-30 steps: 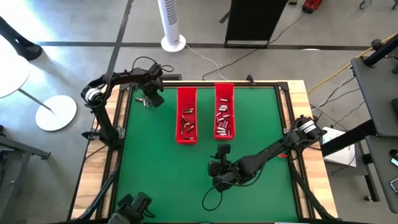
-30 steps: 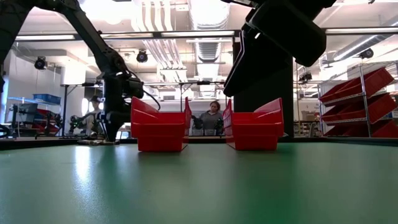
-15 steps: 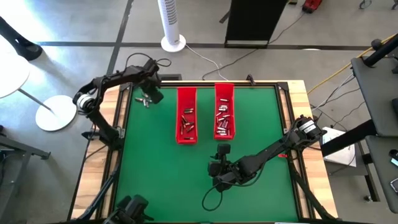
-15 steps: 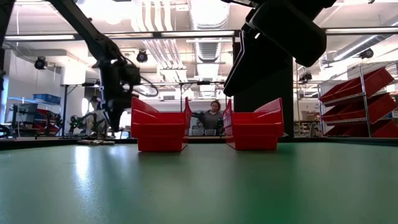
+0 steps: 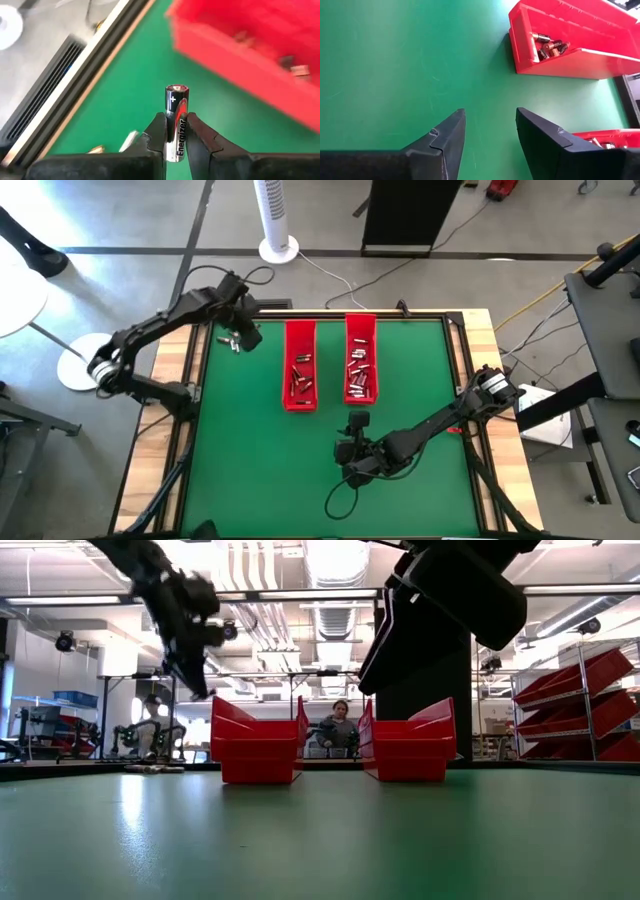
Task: Sort batteries
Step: Put the silver battery into the right red bin
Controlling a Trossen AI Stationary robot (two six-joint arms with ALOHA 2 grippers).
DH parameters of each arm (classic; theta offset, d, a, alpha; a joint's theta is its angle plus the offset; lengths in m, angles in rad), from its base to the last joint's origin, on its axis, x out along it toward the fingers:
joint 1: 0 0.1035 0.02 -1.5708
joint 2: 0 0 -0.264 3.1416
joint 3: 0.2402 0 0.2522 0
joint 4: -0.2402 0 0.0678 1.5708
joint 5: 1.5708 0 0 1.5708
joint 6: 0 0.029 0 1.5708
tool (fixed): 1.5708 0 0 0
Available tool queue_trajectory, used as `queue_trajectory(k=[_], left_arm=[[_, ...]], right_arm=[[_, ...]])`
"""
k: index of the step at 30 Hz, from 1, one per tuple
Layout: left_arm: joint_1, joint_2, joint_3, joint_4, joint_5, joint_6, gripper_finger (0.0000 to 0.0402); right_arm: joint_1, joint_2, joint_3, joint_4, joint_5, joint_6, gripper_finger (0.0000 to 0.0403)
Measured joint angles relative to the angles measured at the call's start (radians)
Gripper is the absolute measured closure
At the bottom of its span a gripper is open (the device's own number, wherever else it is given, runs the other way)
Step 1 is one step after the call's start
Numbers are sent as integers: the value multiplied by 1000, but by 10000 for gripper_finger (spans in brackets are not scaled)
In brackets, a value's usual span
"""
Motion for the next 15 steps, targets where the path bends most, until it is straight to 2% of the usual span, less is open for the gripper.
queue_trajectory(k=[3, 7, 11, 15], left_arm=[[-96, -72, 0, -12, 16, -36, 377], [-282, -151, -14, -14, 16, -102, 377], [-525, -193, -17, -2, 1, -197, 377], [-809, -192, -19, 40, -106, -313, 377]], right_arm=[[2, -12, -1, 0, 2, -7, 232], [10, -42, -1, 2, 5, -6, 238], [30, -65, -1, 0, 27, -2, 246], [55, -88, -1, 6, 57, 1, 254]])
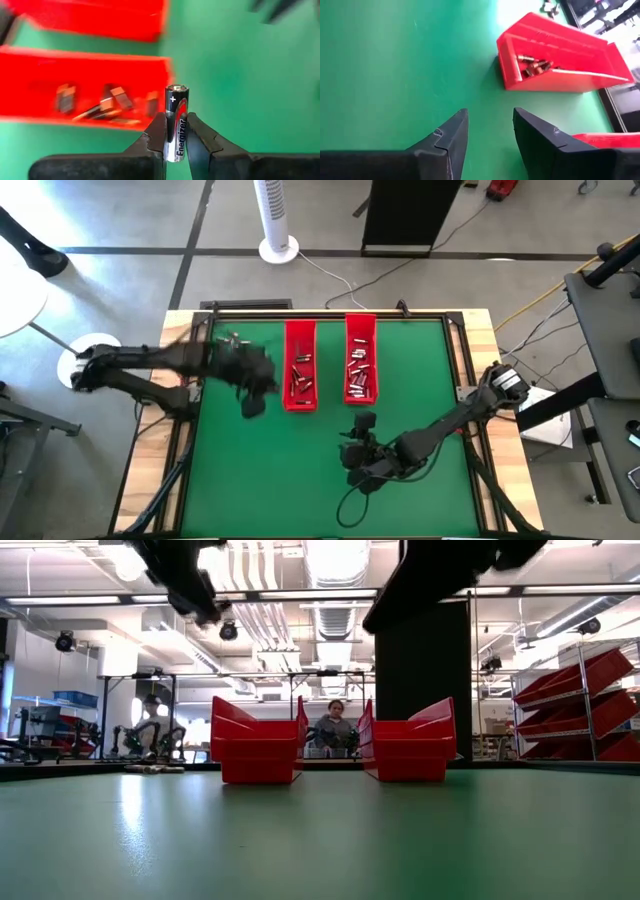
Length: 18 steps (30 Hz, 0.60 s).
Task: Sort batteries
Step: Put the silver battery into the right red bin
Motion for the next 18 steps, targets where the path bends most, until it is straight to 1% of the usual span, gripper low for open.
queue_trajectory(k=[2, 5, 7, 9, 11, 13, 18], left_arm=[[-144, 16, 0, 36, -66, -62, 377], [-346, 76, 0, 110, -172, -157, 377], [-456, 130, 0, 185, -222, -211, 377], [-541, 200, 0, 262, -249, -250, 377], [-598, 279, 0, 335, -270, -281, 377], [-626, 356, 0, 402, -276, -311, 377], [-623, 544, 0, 504, -282, -386, 377]], right_arm=[[17, -16, 0, 7, 0, 0, 257], [41, -26, 1, 59, 2, 0, 261], [58, -25, -1, 93, -3, 5, 263], [74, -13, -3, 125, -26, 31, 264], [94, 3, -6, 130, -63, 68, 264], [116, 25, -6, 134, -82, 117, 261], [162, 93, -10, 191, -81, 187, 250]])
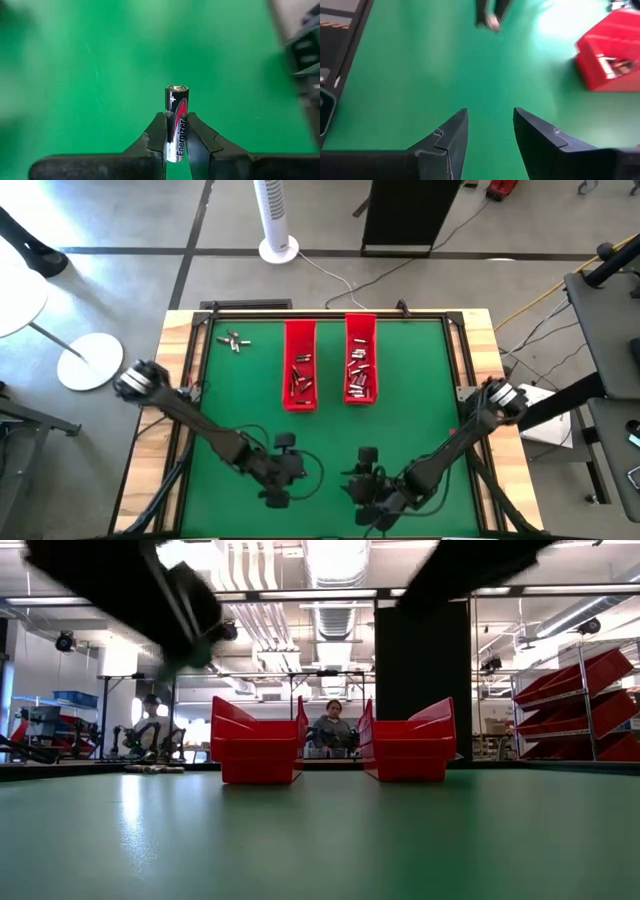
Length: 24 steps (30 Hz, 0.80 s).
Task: Sort batteries
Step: Put the silver battery into the right red bin
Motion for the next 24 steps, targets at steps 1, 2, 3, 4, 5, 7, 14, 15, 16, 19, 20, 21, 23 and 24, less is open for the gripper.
queue_trajectory(k=[1, 2, 3, 4, 5, 7, 14, 15, 16, 19, 20, 21, 23, 24], left_arm=[[6, 31, 0, 14, 0, -12, 377], [12, 61, 0, 21, 0, -28, 377], [20, 87, 0, 21, 0, -46, 377], [28, 114, 0, 23, 0, -64, 377], [35, 140, 0, 24, 0, -80, 377], [45, 179, 0, 28, 0, -101, 377], [53, 217, 4, 78, 0, -108, 376], [53, 217, 4, 80, 0, -108, 375], [53, 217, 4, 80, -1, -107, 372], [52, 216, 3, 79, -19, -95, 353], [52, 216, 2, 77, -22, -84, 343], [52, 216, 1, 76, -23, -78, 332], [52, 214, 1, 73, -24, -67, 307], [52, 213, 1, 72, -24, -65, 294]], right_arm=[[5, 16, -2, 17, -1, 5, 248], [10, 38, -3, 41, 0, 10, 246], [12, 56, -3, 72, -1, 14, 244], [15, 75, -3, 97, -3, 16, 241], [16, 89, -4, 118, -4, 17, 239], [17, 118, -4, 169, -7, 18, 234], [-12, 155, -5, 209, -7, 20, 221], [-19, 155, -7, 211, -7, 28, 220], [-24, 155, -9, 212, -2, 39, 219], [-40, 155, -15, 208, 1, 46, 218], [-46, 155, -16, 209, 0, 45, 218], [-52, 155, -17, 211, -2, 45, 219], [-62, 155, -18, 211, -4, 44, 219], [-67, 155, -19, 209, -5, 41, 219]])
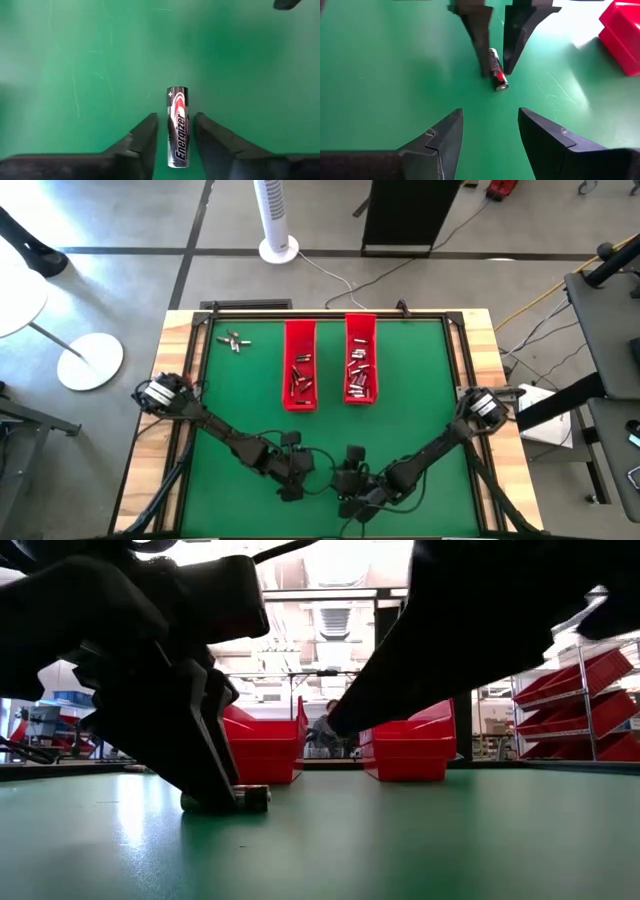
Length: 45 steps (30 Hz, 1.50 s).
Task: Sort batteries
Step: Put the silver battery into the right red bin
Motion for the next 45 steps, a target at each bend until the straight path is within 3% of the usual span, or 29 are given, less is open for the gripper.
queue_trajectory(k=[5, 11, 16, 21, 24, 34, 41, 45], left_arm=[[-12, -31, -2, -13, -12, 30, 233], [-81, -156, -2, -140, -177, 37, 185], [-164, -273, -18, -231, -331, -4, 168], [-208, -368, -97, -175, -452, -14, 166], [-185, -412, -143, -158, -463, 31, 166], [-52, -499, -163, -140, -438, 142, 166], [-11, -498, -163, -143, -455, 166, 166], [-8, -474, -165, -144, -455, 164, 166]], right_arm=[[-22, 0, 0, 31, -3, -43, 220], [-63, 0, -1, 91, -81, -109, 220], [-101, 0, -1, 148, -137, -180, 220], [-142, 33, -1, 269, -224, -252, 220], [-159, 79, 8, 347, -254, -297, 220], [-209, 129, 29, 327, -290, -300, 220], [-231, 146, 25, 330, -291, -304, 220], [-241, 163, 24, 343, -350, -302, 220]])
